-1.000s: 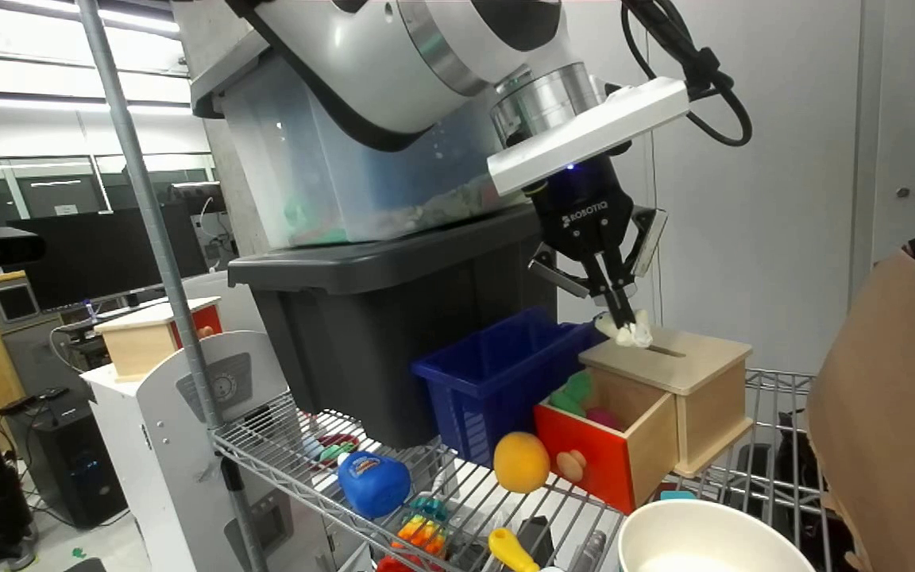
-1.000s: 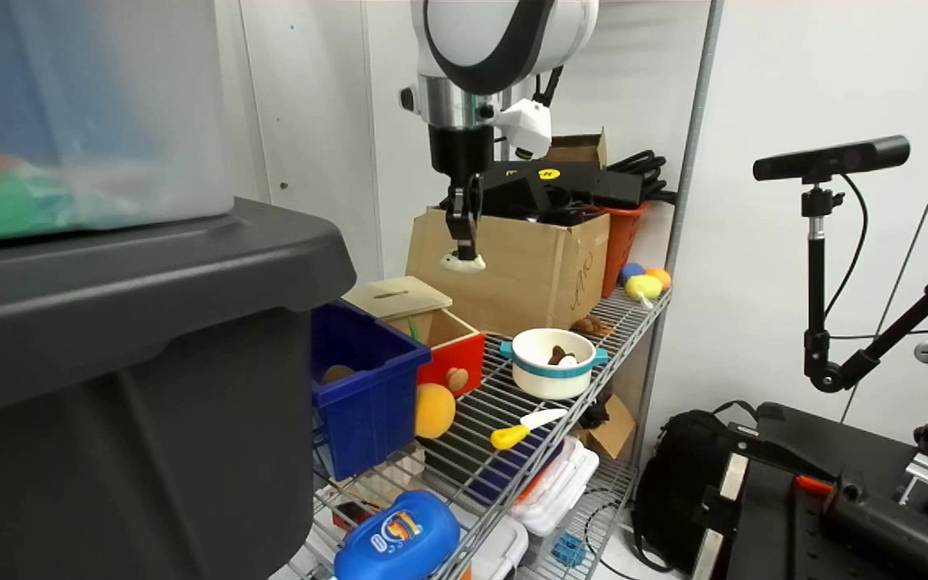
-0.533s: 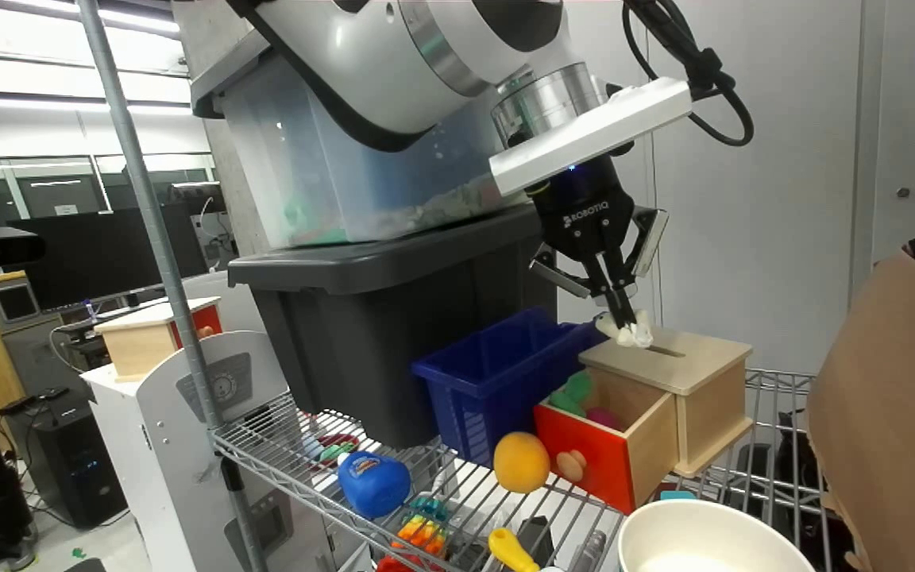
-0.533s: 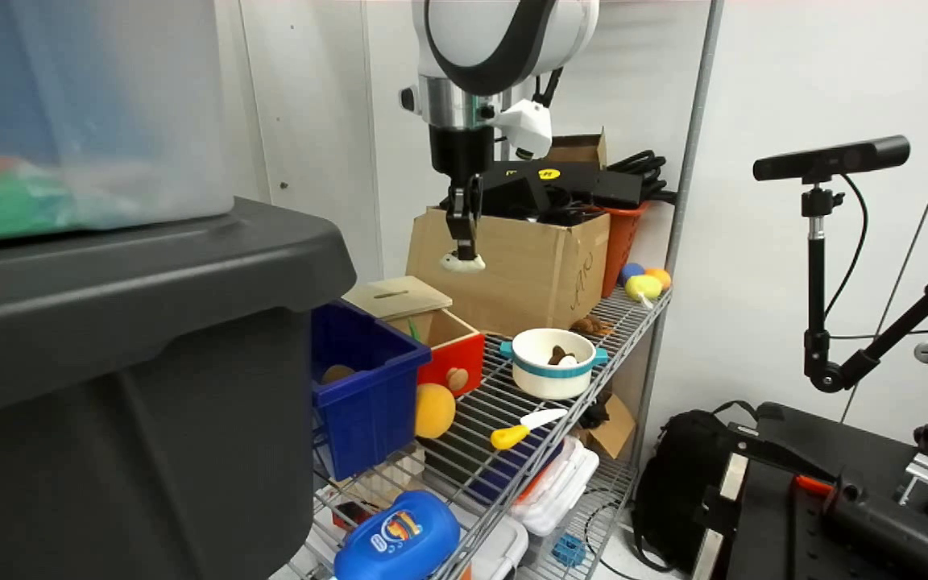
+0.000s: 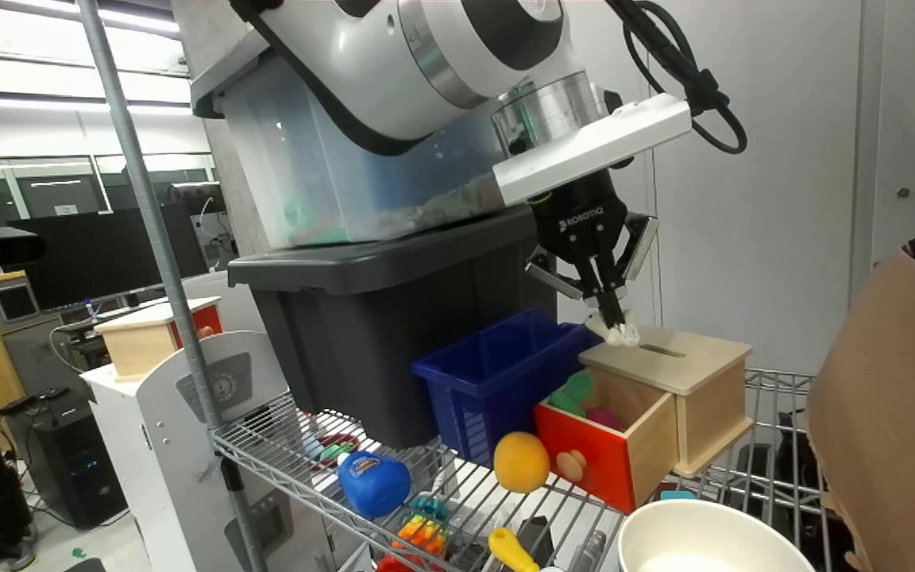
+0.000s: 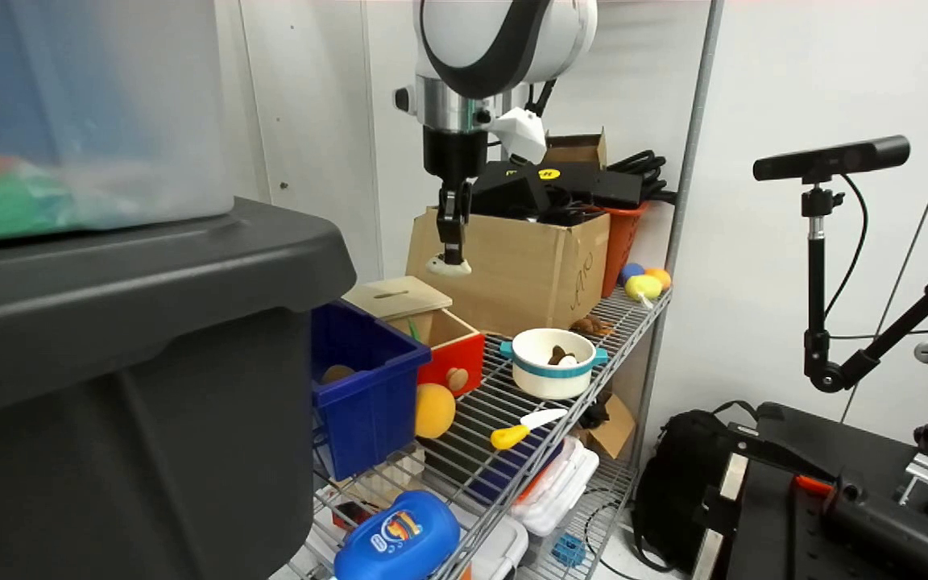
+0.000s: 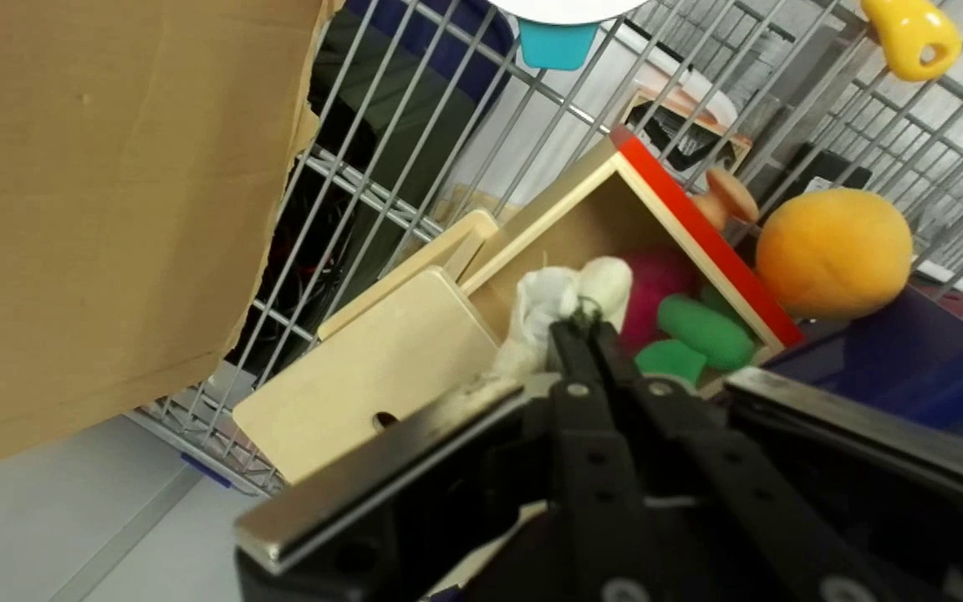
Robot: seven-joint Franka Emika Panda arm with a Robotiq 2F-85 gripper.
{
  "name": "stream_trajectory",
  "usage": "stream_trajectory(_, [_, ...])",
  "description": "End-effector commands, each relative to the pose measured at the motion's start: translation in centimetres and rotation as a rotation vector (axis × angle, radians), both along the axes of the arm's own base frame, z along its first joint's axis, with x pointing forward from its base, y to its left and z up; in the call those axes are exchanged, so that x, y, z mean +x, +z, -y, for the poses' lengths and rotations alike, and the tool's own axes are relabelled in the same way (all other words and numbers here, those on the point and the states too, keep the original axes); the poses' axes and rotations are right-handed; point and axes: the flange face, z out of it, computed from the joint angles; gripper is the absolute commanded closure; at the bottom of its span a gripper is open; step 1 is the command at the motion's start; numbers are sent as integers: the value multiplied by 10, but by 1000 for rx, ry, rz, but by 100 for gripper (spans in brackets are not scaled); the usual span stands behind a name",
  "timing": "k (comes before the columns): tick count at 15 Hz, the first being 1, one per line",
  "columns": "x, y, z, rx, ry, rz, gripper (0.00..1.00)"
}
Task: Pick up the white object and put it in the chest drawer
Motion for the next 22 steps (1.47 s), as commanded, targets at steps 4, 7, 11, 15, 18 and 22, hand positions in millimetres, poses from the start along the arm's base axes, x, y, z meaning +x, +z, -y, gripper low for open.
stream_trajectory(4, [7,-10,0,49,43,0,99])
stream_trajectory(7, [7,-15,0,55,47,-10,99])
stream_trajectory(11, [9,-20,2,55,51,-18,99])
stream_trajectory(15, [9,-22,3,54,42,-28,54])
stream_trajectory(18, [10,-21,4,55,38,-28,34])
stream_trajectory(22, [6,-12,-2,41,17,-54,4])
